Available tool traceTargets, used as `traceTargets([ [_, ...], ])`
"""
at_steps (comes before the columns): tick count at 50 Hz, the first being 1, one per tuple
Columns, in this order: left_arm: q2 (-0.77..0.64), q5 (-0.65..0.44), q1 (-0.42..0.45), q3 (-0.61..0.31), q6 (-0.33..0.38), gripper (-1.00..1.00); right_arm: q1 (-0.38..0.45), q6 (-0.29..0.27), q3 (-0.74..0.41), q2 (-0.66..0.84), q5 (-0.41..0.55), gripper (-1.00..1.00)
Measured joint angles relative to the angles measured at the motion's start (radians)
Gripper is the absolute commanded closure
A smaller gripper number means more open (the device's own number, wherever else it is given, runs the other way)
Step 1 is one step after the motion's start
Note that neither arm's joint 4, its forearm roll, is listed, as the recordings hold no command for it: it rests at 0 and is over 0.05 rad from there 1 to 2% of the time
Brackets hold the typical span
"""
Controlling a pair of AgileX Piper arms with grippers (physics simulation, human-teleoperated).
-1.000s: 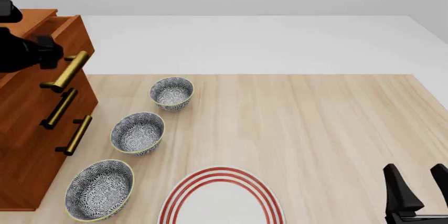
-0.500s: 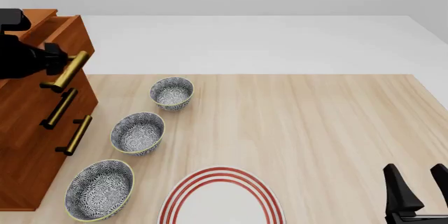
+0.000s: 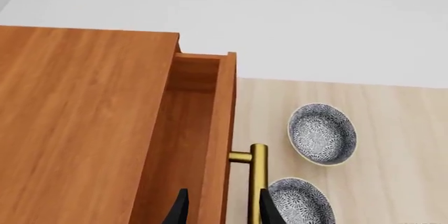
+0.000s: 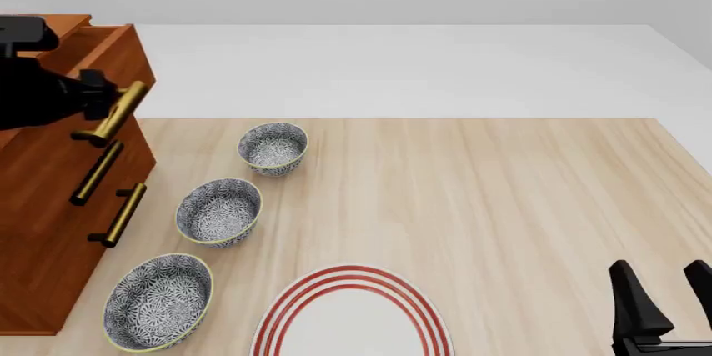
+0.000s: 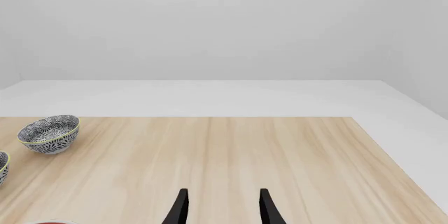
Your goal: Open the top drawer of the cabinet.
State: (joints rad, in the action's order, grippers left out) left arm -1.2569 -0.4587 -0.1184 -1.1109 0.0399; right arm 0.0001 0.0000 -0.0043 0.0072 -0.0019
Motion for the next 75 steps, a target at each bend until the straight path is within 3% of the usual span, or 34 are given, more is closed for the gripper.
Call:
traceTargets([
  [55, -0.046, -0.072, 0.116, -0.06, 0.041, -1.0, 0.0, 0.0, 0.0, 0.0, 0.0, -1.0],
  [75, -0.052, -0.07, 0.154, -0.066, 0.016, -1.0, 0.0, 0.0, 0.0, 0.0, 0.0, -1.0],
])
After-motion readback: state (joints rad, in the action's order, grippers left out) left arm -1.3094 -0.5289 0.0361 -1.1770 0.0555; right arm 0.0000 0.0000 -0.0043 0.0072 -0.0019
